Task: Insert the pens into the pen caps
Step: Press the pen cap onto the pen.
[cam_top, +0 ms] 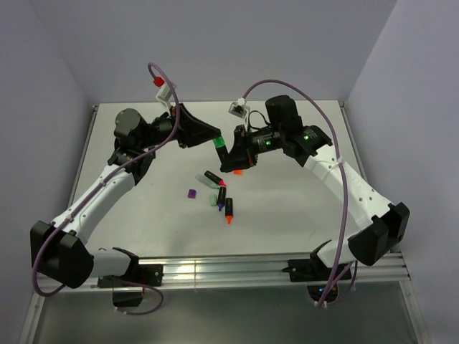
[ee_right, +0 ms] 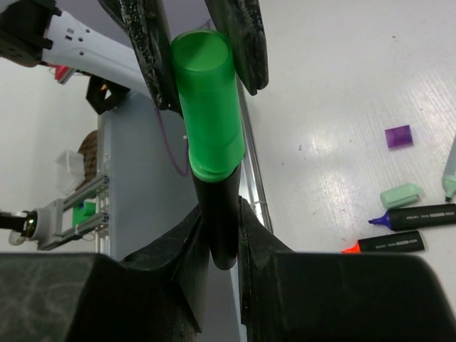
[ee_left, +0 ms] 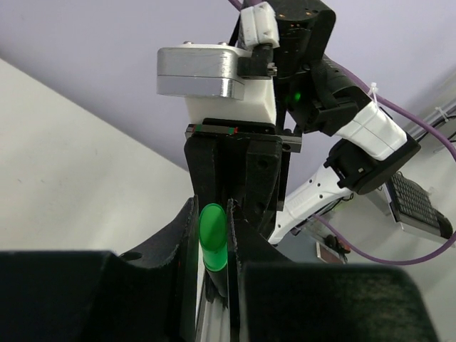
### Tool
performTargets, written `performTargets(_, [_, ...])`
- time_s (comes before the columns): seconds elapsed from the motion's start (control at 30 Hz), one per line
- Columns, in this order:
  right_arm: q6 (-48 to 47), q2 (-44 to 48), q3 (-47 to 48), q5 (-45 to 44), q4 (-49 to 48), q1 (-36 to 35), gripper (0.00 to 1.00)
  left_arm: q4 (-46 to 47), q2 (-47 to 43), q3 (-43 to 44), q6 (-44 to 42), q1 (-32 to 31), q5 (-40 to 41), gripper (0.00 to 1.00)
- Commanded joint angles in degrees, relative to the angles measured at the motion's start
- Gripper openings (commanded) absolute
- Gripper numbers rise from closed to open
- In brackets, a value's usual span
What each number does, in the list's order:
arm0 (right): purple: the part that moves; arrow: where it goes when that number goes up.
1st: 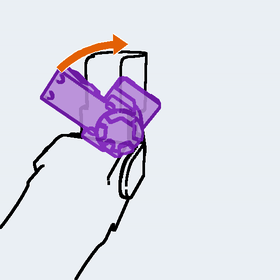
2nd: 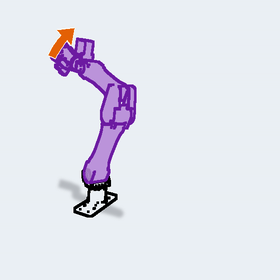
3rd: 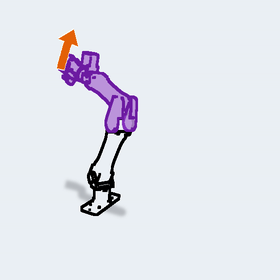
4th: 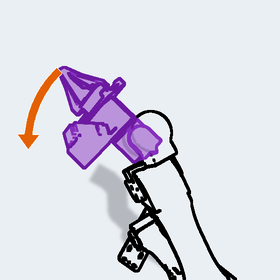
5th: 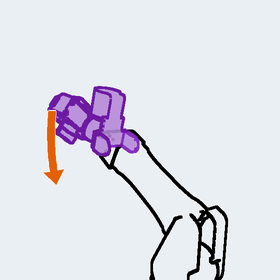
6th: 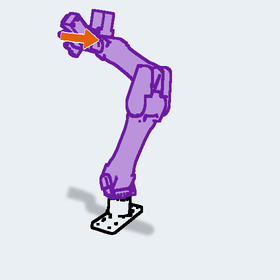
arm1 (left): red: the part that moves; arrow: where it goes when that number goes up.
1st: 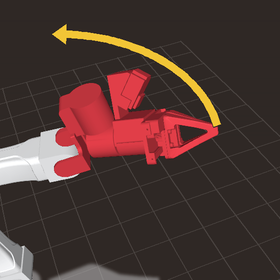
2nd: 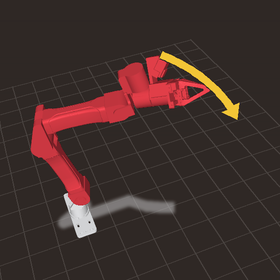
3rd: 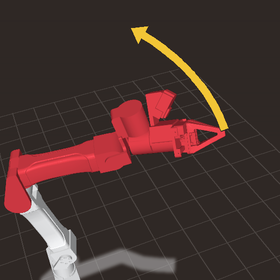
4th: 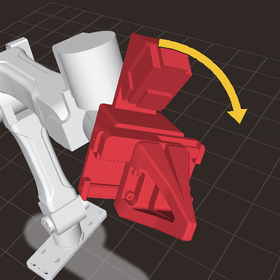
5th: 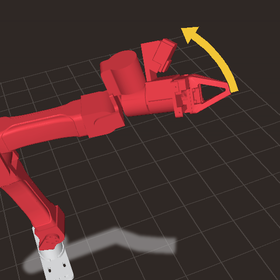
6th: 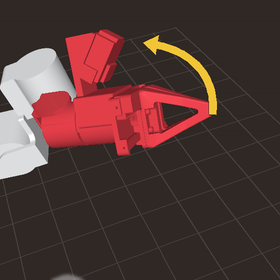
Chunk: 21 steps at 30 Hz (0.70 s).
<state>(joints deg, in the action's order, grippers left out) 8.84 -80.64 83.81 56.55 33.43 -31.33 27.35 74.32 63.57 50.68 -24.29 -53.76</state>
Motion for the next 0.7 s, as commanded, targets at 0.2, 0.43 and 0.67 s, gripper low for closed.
performTargets(0.2, [1.79,-0.92,8.83,5.32,-12.95,2.42,0.0,-8.18,-0.93,-3.54,-6.54,-6.82,-17.43,0.0])
performTargets(0.43, [-1.71,-0.57,7.68,5.32,-11.02,2.42,0.0,-14.68,-1.46,-2.75,-10.85,-8.31,-18.93,0.0])
performTargets(0.67, [-4.44,-1.18,8.83,6.46,-8.03,2.42,0.0,-13.47,-2.17,-4.51,-11.21,-9.89,-20.51,0.0])
